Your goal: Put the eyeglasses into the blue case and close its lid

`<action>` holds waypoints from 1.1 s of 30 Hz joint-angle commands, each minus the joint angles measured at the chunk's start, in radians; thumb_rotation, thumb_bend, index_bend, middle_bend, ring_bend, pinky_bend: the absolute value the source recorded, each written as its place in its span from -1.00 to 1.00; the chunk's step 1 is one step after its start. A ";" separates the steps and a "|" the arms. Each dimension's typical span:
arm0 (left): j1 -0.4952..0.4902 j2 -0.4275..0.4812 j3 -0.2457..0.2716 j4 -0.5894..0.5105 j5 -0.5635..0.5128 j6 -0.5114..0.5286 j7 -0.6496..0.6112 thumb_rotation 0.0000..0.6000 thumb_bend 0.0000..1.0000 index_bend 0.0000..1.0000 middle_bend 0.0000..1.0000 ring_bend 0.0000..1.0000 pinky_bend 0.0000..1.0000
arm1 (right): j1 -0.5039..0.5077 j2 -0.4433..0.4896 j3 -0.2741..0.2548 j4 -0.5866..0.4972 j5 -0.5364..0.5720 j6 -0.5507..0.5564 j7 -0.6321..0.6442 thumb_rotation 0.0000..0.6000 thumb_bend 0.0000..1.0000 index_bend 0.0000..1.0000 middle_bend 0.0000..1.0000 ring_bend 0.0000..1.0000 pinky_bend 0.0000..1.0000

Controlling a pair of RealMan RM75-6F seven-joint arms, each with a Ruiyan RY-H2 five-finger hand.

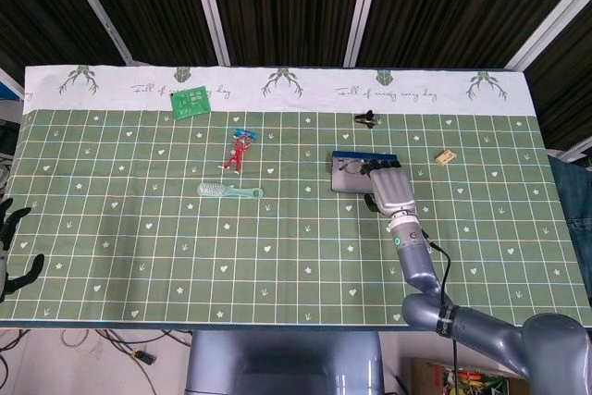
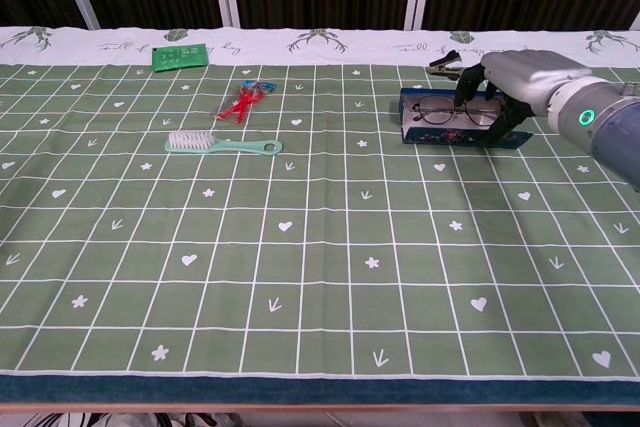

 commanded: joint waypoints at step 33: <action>-0.001 0.006 0.001 -0.003 -0.003 -0.007 -0.010 1.00 -0.29 -0.68 -1.00 -1.00 -1.00 | 0.034 -0.039 0.017 0.099 -0.008 -0.073 0.073 1.00 -0.10 0.17 -0.38 -0.40 -0.52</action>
